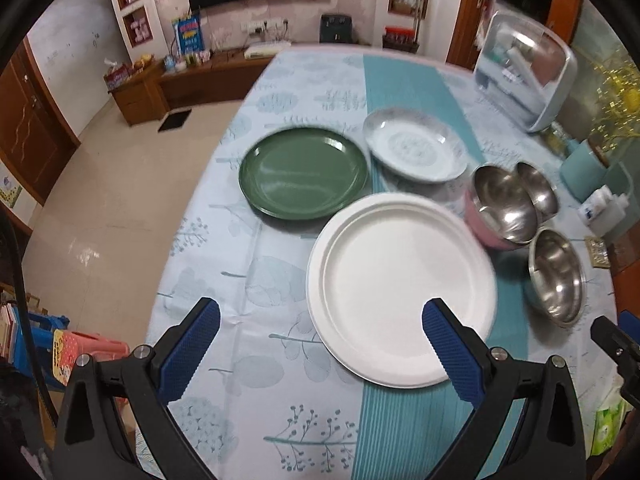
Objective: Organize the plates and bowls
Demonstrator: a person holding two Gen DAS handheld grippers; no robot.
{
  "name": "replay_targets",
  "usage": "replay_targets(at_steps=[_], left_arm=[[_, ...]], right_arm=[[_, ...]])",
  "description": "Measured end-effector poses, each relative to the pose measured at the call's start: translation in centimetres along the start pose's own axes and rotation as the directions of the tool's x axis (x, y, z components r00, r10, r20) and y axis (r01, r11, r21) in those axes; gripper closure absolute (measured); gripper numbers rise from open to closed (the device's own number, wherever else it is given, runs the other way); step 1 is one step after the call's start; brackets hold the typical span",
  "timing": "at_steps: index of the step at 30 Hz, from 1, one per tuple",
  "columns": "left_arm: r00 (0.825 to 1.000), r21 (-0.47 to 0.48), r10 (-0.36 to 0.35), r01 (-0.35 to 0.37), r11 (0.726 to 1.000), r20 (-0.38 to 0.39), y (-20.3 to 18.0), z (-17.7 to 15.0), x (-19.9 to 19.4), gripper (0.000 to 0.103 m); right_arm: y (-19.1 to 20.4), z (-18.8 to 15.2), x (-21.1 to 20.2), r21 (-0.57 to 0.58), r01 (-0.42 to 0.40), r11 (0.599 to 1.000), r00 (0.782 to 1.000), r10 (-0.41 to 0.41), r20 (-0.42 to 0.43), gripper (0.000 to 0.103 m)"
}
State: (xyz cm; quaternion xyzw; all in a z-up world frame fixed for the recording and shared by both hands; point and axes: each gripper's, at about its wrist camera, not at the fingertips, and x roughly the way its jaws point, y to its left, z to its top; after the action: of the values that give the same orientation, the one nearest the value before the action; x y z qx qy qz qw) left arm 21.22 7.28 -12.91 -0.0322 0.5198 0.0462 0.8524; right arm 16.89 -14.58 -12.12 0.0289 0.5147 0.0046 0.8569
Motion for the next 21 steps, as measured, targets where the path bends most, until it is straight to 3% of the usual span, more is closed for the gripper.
replay_targets(at_steps=[5, 10, 15, 21], left_arm=[[0.996, -0.009, 0.014, -0.015, 1.0, -0.083, 0.6, 0.2, 4.5, 0.002], [0.985, -0.062, -0.028, 0.017, 0.998, -0.171, 2.1, 0.4, 8.5, 0.003], [0.975, -0.115, -0.08, 0.058, 0.992, -0.205, 3.1, 0.8, 11.1, 0.01], [0.968, -0.121, -0.108, 0.082, 0.989, -0.226, 3.1, 1.7, 13.1, 0.018]], right_arm=[[-0.2, 1.1, 3.9, -0.006, -0.045, 0.999, 0.997, 0.045, -0.069, 0.022], [0.3, 1.7, 7.5, -0.022, -0.075, 0.997, 0.989, 0.072, -0.127, 0.028], [1.0, 2.1, 10.2, -0.029, -0.127, 0.992, 0.979, 0.121, -0.163, 0.036], [2.3, 2.4, 12.9, -0.058, -0.125, 0.991, 0.975, 0.111, -0.193, 0.037]])
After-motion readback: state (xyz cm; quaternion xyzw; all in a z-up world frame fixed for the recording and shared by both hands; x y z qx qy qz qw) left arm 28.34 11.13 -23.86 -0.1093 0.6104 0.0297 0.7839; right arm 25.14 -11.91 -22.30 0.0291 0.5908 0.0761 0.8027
